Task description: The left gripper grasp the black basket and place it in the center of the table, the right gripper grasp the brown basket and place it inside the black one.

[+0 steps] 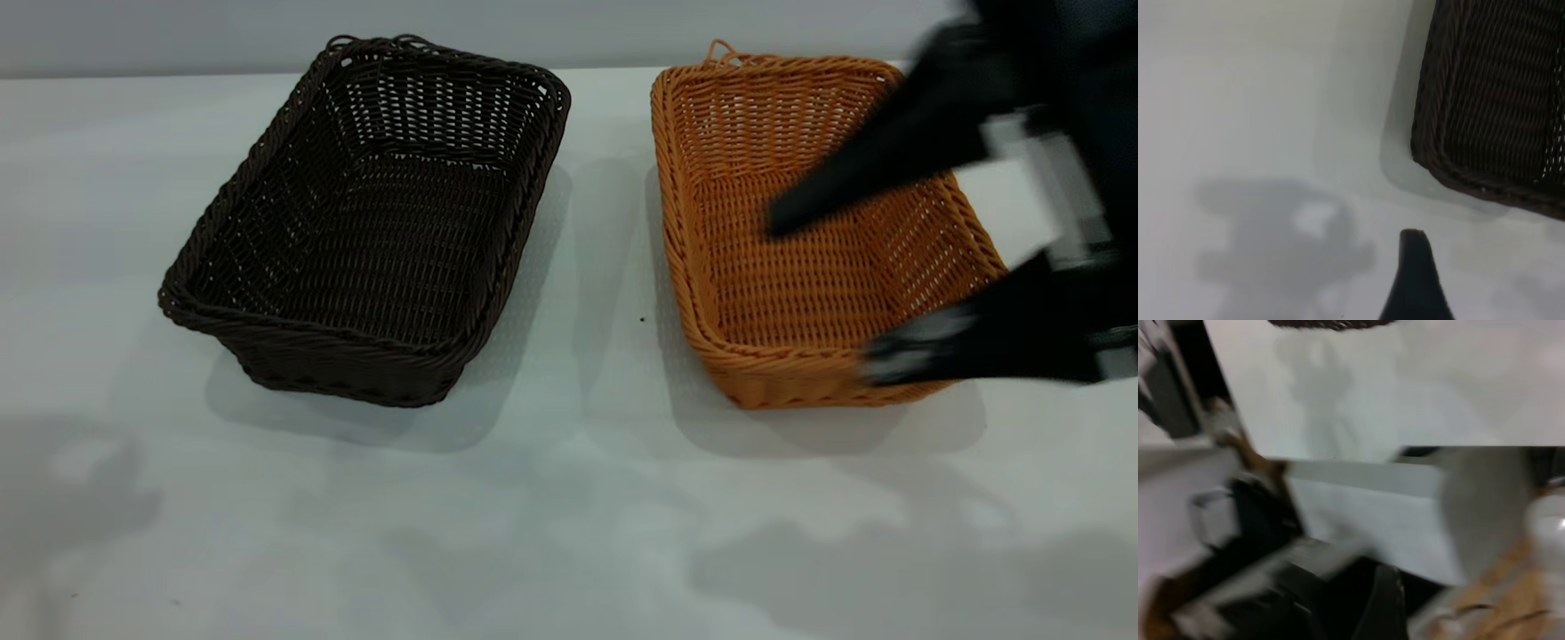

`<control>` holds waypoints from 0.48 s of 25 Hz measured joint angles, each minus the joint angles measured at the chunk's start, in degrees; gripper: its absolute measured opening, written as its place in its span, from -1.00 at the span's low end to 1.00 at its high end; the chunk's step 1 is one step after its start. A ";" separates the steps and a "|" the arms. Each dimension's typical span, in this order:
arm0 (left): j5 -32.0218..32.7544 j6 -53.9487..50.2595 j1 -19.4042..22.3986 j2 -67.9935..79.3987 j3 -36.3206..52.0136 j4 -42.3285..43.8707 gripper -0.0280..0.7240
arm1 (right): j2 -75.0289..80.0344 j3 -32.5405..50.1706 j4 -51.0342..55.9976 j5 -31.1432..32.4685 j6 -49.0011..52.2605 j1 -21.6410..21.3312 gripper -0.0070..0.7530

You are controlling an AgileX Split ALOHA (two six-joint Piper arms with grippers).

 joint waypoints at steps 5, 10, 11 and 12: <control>-0.12 0.40 0.00 2.66 -1.67 -0.61 0.39 | 12.62 -2.14 15.60 -4.66 3.99 7.17 0.58; -0.02 0.88 0.00 2.65 -1.68 -0.61 0.39 | 22.11 -6.54 16.72 -12.70 12.21 8.52 0.55; -0.02 0.94 0.00 2.67 -1.68 -0.61 0.39 | 23.26 -7.72 16.82 -14.14 12.78 8.52 0.54; -0.02 0.93 0.00 2.71 -1.68 -0.61 0.39 | 24.04 -8.70 16.88 -15.23 13.57 8.52 0.54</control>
